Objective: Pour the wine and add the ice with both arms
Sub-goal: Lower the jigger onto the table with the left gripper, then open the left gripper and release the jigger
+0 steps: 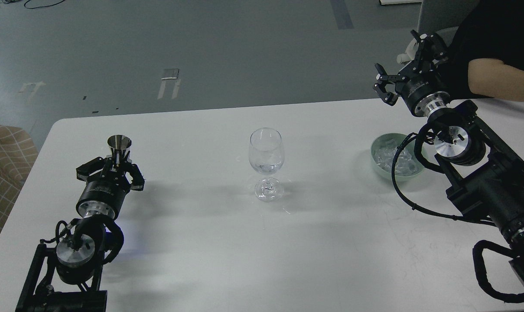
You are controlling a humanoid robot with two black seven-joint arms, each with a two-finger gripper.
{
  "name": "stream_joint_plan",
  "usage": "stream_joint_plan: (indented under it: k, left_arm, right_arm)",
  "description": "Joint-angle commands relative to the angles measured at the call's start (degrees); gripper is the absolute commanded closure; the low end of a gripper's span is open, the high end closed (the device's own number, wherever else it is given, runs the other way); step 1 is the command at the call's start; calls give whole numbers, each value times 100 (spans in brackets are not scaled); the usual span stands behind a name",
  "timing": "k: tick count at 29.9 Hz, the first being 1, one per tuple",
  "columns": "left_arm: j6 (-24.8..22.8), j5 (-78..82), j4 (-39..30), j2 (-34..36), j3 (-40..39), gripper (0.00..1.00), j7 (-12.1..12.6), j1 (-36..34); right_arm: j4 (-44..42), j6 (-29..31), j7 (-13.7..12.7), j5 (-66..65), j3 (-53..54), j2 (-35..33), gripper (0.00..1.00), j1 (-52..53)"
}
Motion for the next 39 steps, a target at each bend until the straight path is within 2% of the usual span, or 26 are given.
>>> stream_joint_plan:
  k: [1,5,9,14,18,26,39]
  left_arm:
    - [39,4,42,0,1,65,-4,11]
    - [39,-5,51,0,1,65,-4,20]
    - [48,4,51,0,1,69,-13,3]
    - [39,4,60,0,1,67,5,-6]
    - [48,4,156,0,1,60,5,3]
    - [48,-5,201,0,1,53,-4,3]
    - [39,-22,201,0,1,49,5,3]
  right_arm:
    - [-3,0,1,0,0,-3,0,-5]
    - [5,0,1,0,0,-3,0,4]
    - [5,0,-8,0,9,-3,0,4]
    - [5,0,-8,0,9,-3,0,4]
    - [5,0,-8,0,0,-3,0,-5]
    - [5,0,-8,0,9,-4,0,4]
    - [5,0,-8,0,9,-3,0,-5]
